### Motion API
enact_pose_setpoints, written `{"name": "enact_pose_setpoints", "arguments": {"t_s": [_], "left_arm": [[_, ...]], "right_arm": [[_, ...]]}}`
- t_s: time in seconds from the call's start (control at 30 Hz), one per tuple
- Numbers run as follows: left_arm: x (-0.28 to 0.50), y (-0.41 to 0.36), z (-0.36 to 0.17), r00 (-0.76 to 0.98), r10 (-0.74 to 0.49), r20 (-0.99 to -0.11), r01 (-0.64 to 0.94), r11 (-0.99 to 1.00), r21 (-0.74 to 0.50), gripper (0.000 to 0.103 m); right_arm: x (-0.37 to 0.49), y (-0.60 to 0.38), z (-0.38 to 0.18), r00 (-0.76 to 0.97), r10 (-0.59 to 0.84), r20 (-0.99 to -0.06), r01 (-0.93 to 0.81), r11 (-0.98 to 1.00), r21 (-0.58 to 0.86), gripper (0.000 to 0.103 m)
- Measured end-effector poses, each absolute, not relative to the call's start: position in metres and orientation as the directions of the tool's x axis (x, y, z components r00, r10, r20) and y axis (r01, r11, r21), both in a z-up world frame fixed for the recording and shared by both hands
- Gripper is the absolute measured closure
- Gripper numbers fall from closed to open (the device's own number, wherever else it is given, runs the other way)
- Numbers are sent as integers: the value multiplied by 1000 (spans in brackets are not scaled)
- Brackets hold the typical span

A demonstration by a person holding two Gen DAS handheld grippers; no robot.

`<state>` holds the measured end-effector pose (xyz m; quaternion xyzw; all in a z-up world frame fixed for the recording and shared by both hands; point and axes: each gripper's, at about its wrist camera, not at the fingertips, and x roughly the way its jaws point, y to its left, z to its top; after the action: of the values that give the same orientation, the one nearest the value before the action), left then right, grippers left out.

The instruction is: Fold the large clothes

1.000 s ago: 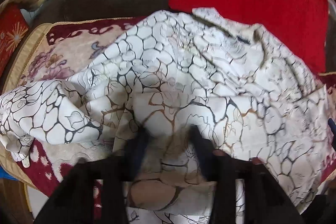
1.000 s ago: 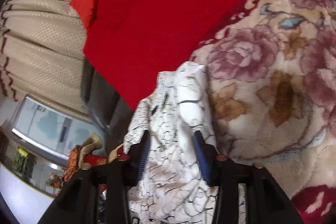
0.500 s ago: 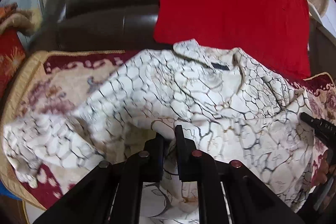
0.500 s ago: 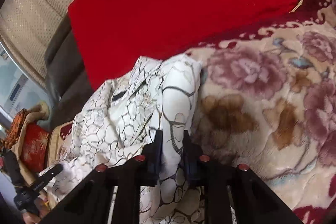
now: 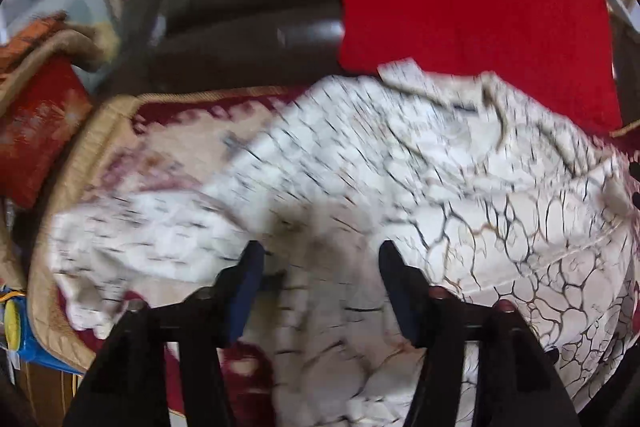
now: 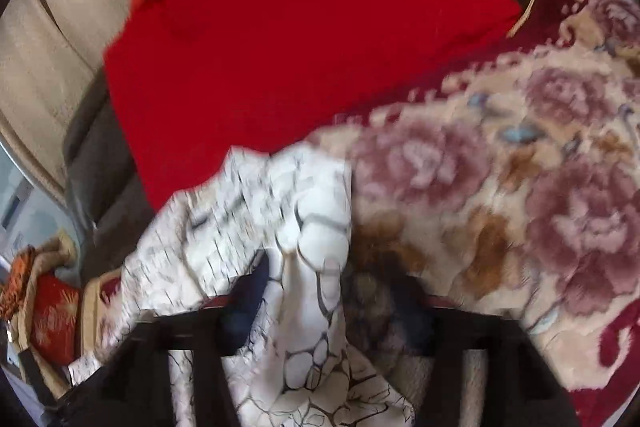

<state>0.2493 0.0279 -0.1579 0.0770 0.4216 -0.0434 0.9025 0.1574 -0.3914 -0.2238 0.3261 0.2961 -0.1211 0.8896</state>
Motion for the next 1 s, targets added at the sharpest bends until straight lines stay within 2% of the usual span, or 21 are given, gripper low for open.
{"name": "enact_pose_setpoints", "arguments": {"t_s": [0.07,0.13,0.23,0.33,0.47,0.6,0.67,0.77,0.83,1.0], "left_arm": [[241,45,-144,664,-6,-748,114,989,94,36],[233,68,-134,674,2,-739,67,996,64,36],[227,107,-128,671,4,-741,-25,1000,-17,30],[218,149,-126,662,16,-749,-129,987,-93,30],[206,201,-139,643,55,-764,-264,952,-153,30],[198,248,-156,610,77,-789,-400,889,-222,30],[194,274,-164,595,94,-798,-479,839,-258,30],[193,303,-181,564,83,-822,-580,748,-323,30],[192,317,-188,553,72,-830,-623,697,-355,30],[199,334,-200,570,6,-821,-659,601,-453,30]], "right_arm": [[149,-387,-213,836,-53,-547,377,779,500,32],[145,-378,-206,855,-49,-516,339,806,485,32],[143,-355,-196,886,2,-464,240,854,462,32],[147,-331,-193,891,93,-445,131,884,448,34],[158,-299,-202,851,212,-481,31,893,449,37],[169,-266,-219,777,288,-560,-36,908,417,37],[180,-252,-234,703,317,-636,-52,915,399,37],[194,-237,-258,611,252,-751,-21,953,303,37],[194,-236,-256,618,252,-744,-20,952,306,37],[188,-256,-240,691,336,-640,-17,893,450,37]]}}
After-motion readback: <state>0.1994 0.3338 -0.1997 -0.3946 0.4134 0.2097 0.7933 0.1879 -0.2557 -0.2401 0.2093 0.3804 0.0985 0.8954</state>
